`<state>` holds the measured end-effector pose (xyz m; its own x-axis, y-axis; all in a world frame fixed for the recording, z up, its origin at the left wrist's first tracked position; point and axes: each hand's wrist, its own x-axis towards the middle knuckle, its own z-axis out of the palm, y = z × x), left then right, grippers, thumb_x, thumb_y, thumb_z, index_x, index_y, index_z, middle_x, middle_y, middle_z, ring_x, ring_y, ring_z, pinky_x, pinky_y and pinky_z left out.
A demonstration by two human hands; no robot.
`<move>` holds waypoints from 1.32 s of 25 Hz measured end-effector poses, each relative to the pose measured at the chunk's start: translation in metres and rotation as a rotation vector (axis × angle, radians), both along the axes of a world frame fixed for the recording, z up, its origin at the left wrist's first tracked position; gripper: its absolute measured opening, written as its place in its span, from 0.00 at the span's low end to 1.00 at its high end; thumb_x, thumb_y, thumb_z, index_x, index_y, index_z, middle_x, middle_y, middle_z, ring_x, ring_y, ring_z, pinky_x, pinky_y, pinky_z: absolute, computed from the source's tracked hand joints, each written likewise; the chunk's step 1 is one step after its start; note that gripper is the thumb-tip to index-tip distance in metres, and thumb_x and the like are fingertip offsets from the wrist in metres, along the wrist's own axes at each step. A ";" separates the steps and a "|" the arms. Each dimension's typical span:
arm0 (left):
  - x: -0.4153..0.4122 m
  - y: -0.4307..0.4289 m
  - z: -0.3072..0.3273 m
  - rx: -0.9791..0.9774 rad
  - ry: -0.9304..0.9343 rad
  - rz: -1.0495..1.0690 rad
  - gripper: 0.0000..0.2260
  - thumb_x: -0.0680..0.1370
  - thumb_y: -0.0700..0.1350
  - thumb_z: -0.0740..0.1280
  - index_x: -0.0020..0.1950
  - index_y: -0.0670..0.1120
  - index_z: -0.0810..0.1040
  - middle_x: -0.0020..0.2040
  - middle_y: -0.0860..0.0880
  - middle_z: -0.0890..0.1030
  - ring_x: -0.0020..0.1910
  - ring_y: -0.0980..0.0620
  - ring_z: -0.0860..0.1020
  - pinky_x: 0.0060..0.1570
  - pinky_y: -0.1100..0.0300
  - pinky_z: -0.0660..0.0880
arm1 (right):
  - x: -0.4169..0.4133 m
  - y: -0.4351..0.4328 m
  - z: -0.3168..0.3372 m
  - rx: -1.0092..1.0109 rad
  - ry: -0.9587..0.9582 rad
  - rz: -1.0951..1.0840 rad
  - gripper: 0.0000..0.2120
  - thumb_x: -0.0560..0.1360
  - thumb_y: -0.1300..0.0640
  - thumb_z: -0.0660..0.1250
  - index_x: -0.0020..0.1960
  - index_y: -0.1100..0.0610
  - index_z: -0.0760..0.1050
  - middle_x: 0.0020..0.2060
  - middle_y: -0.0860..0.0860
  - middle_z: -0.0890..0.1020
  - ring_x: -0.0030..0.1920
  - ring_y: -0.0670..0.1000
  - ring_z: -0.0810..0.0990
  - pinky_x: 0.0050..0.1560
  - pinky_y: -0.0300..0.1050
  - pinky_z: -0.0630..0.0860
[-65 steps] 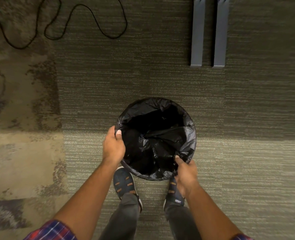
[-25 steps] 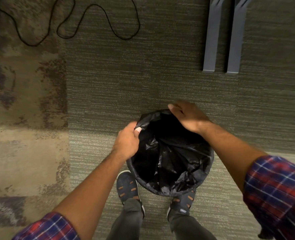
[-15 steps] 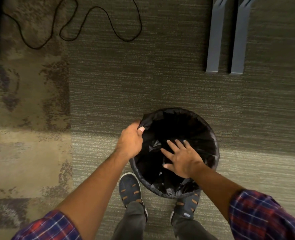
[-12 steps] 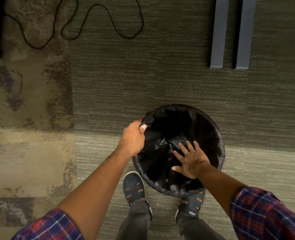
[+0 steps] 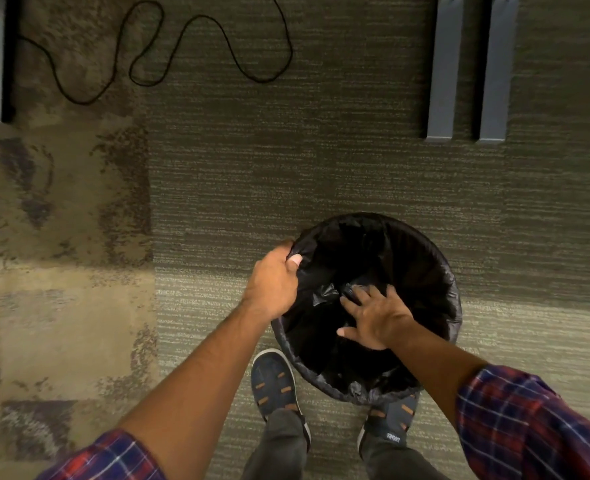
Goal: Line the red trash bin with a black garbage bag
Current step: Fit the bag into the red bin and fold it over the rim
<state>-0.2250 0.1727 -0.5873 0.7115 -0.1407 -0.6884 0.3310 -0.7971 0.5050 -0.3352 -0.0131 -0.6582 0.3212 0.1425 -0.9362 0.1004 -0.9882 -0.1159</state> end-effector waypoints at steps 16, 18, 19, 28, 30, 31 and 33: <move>-0.005 -0.002 0.032 -0.014 0.058 0.175 0.23 0.85 0.56 0.65 0.78 0.46 0.74 0.72 0.46 0.80 0.72 0.43 0.77 0.71 0.51 0.73 | -0.034 -0.023 0.106 0.158 -1.078 -1.158 0.09 0.82 0.59 0.67 0.60 0.60 0.80 0.52 0.55 0.80 0.48 0.52 0.80 0.54 0.42 0.78; -0.017 0.007 0.042 0.047 -0.036 0.232 0.25 0.86 0.54 0.65 0.79 0.43 0.73 0.77 0.43 0.77 0.76 0.42 0.75 0.76 0.49 0.70 | -0.060 -0.029 0.122 0.060 -1.127 -1.316 0.10 0.82 0.60 0.68 0.61 0.62 0.80 0.53 0.57 0.80 0.46 0.48 0.76 0.52 0.30 0.71; -0.026 0.011 0.047 0.078 -0.088 0.263 0.23 0.86 0.51 0.66 0.78 0.42 0.75 0.76 0.42 0.78 0.75 0.42 0.76 0.75 0.50 0.70 | -0.074 -0.030 0.124 0.004 -1.110 -1.387 0.11 0.82 0.59 0.68 0.62 0.64 0.80 0.53 0.58 0.80 0.45 0.48 0.75 0.51 0.30 0.70; -0.094 0.015 0.035 -0.049 0.192 0.757 0.11 0.82 0.50 0.70 0.47 0.44 0.84 0.45 0.42 0.89 0.47 0.38 0.87 0.53 0.38 0.85 | -0.120 -0.005 0.110 -0.095 -0.697 -1.826 0.21 0.82 0.55 0.69 0.71 0.65 0.76 0.61 0.60 0.85 0.54 0.58 0.85 0.59 0.49 0.78; -0.101 0.020 0.022 -0.093 0.215 0.791 0.08 0.79 0.51 0.72 0.52 0.48 0.86 0.48 0.44 0.90 0.51 0.40 0.89 0.56 0.36 0.85 | -0.117 -0.003 0.108 -0.058 -0.645 -1.930 0.22 0.82 0.55 0.70 0.73 0.64 0.75 0.62 0.59 0.85 0.60 0.59 0.85 0.62 0.51 0.80; -0.103 0.021 0.017 -0.097 0.221 0.809 0.09 0.78 0.50 0.72 0.56 0.49 0.85 0.50 0.45 0.90 0.52 0.41 0.88 0.57 0.36 0.85 | -0.116 -0.003 0.107 -0.046 -0.625 -1.971 0.23 0.82 0.55 0.70 0.73 0.63 0.75 0.62 0.59 0.85 0.62 0.59 0.84 0.64 0.53 0.80; -0.102 0.014 0.028 -0.088 0.200 0.832 0.09 0.80 0.47 0.72 0.58 0.46 0.82 0.49 0.45 0.89 0.51 0.42 0.87 0.57 0.38 0.84 | -0.114 -0.005 0.105 -0.029 -0.588 -2.028 0.24 0.82 0.55 0.70 0.75 0.63 0.74 0.62 0.57 0.85 0.62 0.58 0.84 0.64 0.51 0.78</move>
<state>-0.3272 0.1867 -0.5592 0.4735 0.3140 -0.8229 0.8796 -0.2160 0.4238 -0.4490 -0.0180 -0.5530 0.1575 -0.7096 -0.6868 -0.8456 0.2623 -0.4649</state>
